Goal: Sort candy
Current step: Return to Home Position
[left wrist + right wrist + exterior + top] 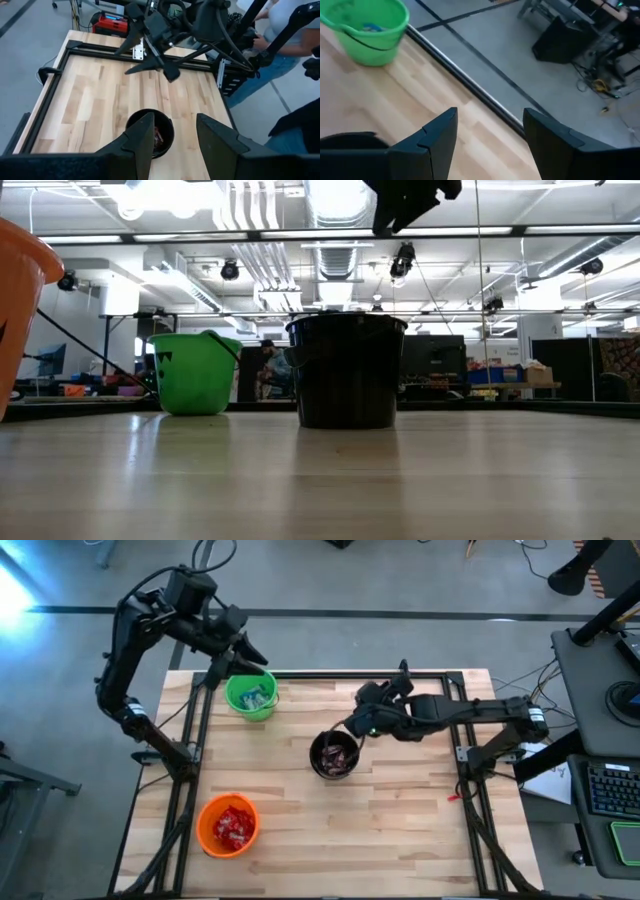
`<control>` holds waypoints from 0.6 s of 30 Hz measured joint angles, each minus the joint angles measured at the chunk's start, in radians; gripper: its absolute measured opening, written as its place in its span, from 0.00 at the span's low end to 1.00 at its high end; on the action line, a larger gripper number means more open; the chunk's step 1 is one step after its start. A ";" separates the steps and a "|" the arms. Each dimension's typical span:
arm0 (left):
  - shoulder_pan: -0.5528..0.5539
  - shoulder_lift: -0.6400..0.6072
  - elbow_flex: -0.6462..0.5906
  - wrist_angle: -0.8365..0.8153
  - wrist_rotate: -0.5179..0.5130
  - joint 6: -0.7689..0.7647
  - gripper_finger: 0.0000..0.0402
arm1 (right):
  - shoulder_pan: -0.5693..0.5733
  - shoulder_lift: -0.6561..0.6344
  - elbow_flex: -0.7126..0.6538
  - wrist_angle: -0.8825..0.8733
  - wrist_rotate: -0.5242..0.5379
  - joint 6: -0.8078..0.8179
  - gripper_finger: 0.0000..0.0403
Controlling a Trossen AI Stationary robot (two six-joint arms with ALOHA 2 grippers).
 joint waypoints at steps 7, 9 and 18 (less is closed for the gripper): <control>0.000 0.012 0.000 0.004 0.000 -0.007 0.32 | -0.104 0.000 0.000 0.001 -0.019 -0.034 0.53; 0.000 0.013 -0.001 0.004 0.000 -0.009 0.32 | -0.128 -0.001 0.000 0.002 -0.058 -0.035 0.53; -0.006 0.009 -0.001 0.000 0.039 0.000 0.32 | -0.151 -0.001 0.000 0.079 -0.142 0.043 0.53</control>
